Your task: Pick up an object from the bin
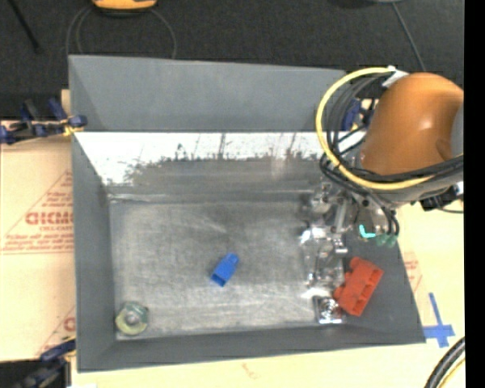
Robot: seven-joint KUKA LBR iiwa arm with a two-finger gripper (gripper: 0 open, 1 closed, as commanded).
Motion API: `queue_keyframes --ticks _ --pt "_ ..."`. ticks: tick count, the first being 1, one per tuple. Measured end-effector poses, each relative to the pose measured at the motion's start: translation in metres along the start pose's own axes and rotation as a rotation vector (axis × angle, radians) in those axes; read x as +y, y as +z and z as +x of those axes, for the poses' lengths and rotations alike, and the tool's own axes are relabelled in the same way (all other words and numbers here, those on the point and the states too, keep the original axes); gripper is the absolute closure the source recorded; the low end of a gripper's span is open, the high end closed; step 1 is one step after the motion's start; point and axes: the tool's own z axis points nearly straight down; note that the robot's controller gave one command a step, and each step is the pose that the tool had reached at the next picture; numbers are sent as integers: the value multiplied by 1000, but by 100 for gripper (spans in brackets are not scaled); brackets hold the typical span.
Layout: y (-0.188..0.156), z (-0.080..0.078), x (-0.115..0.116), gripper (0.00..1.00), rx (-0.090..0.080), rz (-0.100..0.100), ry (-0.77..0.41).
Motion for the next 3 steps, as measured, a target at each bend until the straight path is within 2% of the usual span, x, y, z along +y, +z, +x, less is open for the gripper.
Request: queue_keyframes --ticks 1,2,3 --pt "5 11 1 0 -4 -1 59" --pt "127 -6 41 0 2 -2 125" --pt "159 1 129 0 -7 -1 -76"
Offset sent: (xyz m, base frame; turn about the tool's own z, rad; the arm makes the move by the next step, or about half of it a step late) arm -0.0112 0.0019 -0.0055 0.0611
